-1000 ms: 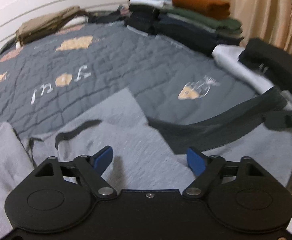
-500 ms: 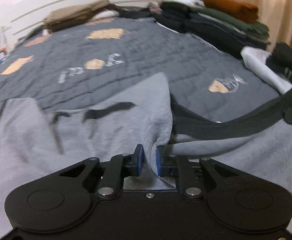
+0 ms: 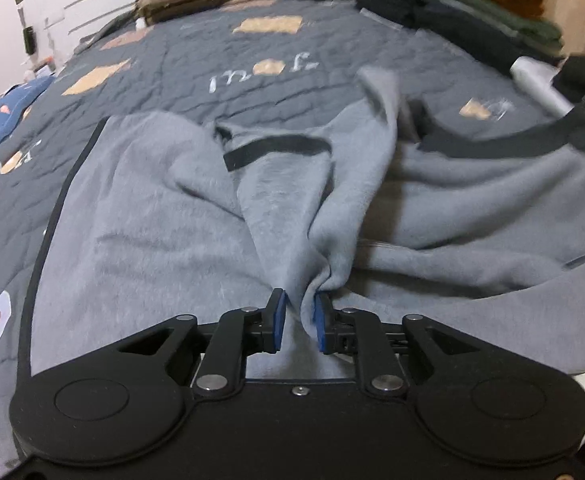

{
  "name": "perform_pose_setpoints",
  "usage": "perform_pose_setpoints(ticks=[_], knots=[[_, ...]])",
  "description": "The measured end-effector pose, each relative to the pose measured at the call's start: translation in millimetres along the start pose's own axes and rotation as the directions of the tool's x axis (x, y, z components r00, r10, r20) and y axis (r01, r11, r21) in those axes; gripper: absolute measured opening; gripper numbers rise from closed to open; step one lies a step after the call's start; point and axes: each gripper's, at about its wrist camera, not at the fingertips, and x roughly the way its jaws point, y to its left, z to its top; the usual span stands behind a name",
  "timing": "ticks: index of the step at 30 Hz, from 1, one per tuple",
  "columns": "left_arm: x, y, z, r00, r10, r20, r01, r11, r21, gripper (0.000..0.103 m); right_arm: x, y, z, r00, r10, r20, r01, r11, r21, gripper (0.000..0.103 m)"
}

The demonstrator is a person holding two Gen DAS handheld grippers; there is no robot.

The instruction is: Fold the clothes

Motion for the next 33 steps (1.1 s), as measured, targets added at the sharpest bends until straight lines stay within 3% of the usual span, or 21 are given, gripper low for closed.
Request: perform_pose_setpoints(ticks=[2, 3, 4, 10, 14, 20, 28, 33], knots=[[-14.6, -1.3, 8.7, 0.997, -0.038, 0.068, 0.039, 0.999, -0.013, 0.036, 0.3, 0.0, -0.1, 1.000, -0.002, -0.004, 0.002, 1.000, 0.000, 0.004], [-21.6, -3.6, 13.6, 0.993, -0.047, 0.104, 0.049, 0.999, -0.010, 0.050, 0.3, 0.3, 0.0, 1.000, -0.003, -0.004, 0.003, 1.000, -0.001, 0.004], [-27.2, -7.9, 21.2, 0.989, -0.058, 0.139, 0.057, 0.998, 0.009, 0.057, 0.4, 0.5, 0.0, 1.000, -0.004, -0.004, 0.004, 1.000, -0.002, 0.004], [-14.3, -53.4, 75.3, 0.970, -0.110, 0.216, 0.065, 0.977, 0.204, 0.057, 3.1, 1.8, -0.5, 1.000, -0.006, -0.011, 0.006, 1.000, -0.009, 0.004], [20.4, -85.1, 103.8, 0.969, -0.154, 0.192, 0.081, 0.936, 0.341, 0.057, 2.6, 1.1, -0.1, 1.000, -0.001, -0.013, 0.001, 1.000, -0.005, 0.004], [88.2, -113.8, 118.2, 0.985, -0.139, 0.104, 0.075, 0.880, 0.468, 0.057, 3.5, 1.5, 1.7, 1.000, 0.002, -0.017, -0.002, 1.000, -0.011, 0.004], [138.7, -118.0, 113.2, 0.993, -0.097, 0.063, 0.037, 0.784, 0.619, 0.057, 7.9, 4.5, 5.6, 1.000, -0.003, -0.024, 0.002, 0.999, -0.039, 0.005], [161.4, -124.4, 113.6, 0.994, -0.101, 0.052, 0.034, 0.702, 0.712, 0.057, 13.6, 4.2, 7.4, 0.999, -0.011, -0.035, 0.009, 0.999, -0.047, 0.005]])
